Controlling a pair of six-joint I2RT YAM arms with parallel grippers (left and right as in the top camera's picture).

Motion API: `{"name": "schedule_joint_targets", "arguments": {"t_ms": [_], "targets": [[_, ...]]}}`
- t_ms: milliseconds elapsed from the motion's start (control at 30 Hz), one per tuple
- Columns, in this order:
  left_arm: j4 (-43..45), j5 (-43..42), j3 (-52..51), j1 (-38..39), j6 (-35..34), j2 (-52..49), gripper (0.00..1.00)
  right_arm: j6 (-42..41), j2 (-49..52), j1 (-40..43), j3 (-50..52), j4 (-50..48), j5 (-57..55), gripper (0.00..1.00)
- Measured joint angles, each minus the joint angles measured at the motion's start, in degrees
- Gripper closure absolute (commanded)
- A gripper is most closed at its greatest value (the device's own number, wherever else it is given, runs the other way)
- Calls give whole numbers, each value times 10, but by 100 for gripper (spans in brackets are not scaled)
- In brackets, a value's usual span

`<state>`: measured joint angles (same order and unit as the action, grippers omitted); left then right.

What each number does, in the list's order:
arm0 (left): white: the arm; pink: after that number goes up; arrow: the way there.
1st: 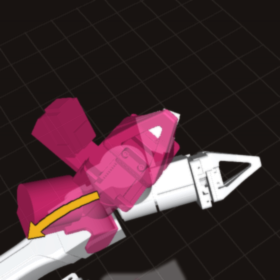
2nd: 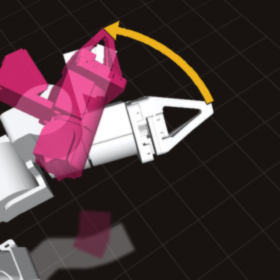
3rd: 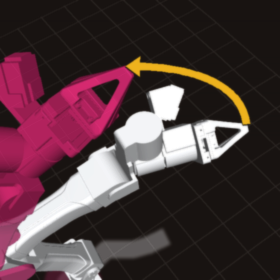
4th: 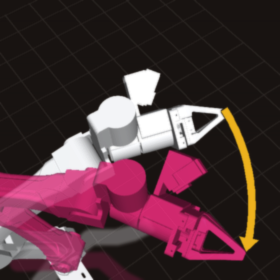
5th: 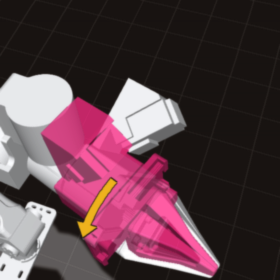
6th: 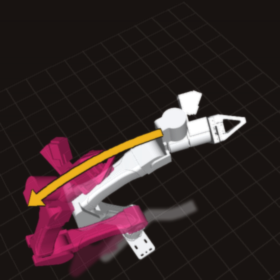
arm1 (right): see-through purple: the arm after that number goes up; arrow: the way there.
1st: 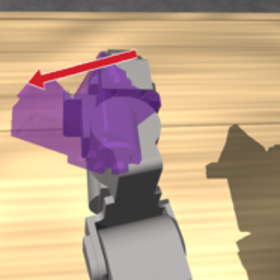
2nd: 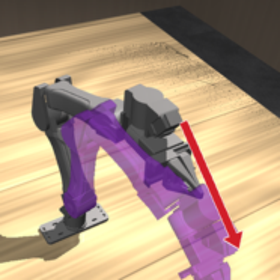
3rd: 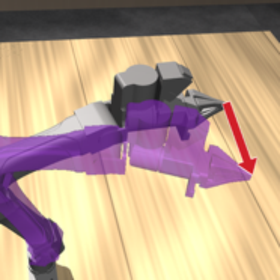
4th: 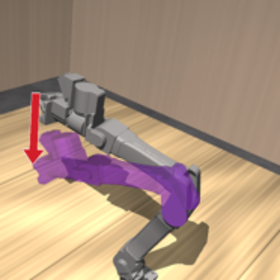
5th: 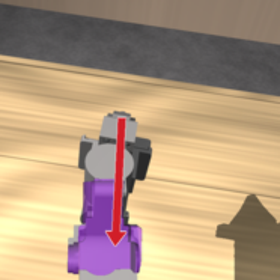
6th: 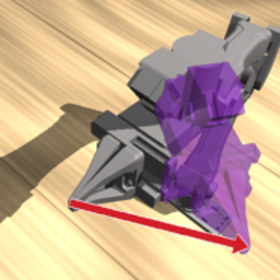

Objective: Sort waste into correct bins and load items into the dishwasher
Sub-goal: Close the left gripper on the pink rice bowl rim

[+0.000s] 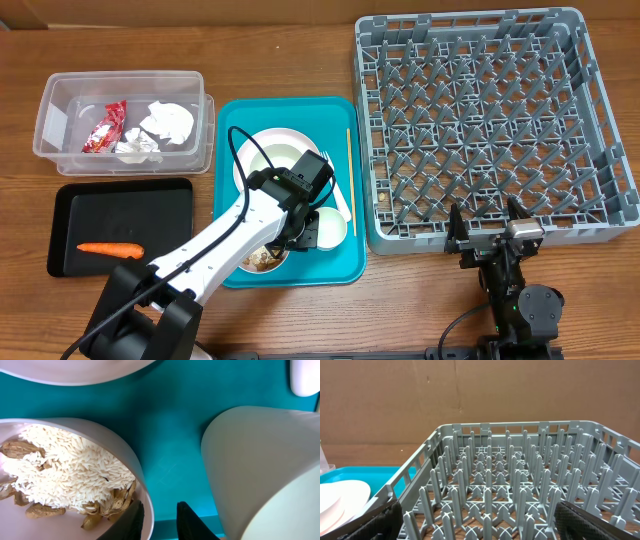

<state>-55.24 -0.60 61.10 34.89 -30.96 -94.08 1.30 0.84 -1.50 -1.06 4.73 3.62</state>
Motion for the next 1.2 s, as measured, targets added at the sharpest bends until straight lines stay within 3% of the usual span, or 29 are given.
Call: {"name": "schedule_joint_targets", "arguments": {"t_ms": [1200], "targets": [[9, 15, -17, 0, -20, -6, 69, 0, 0, 0, 0, 0, 0, 0]]}}
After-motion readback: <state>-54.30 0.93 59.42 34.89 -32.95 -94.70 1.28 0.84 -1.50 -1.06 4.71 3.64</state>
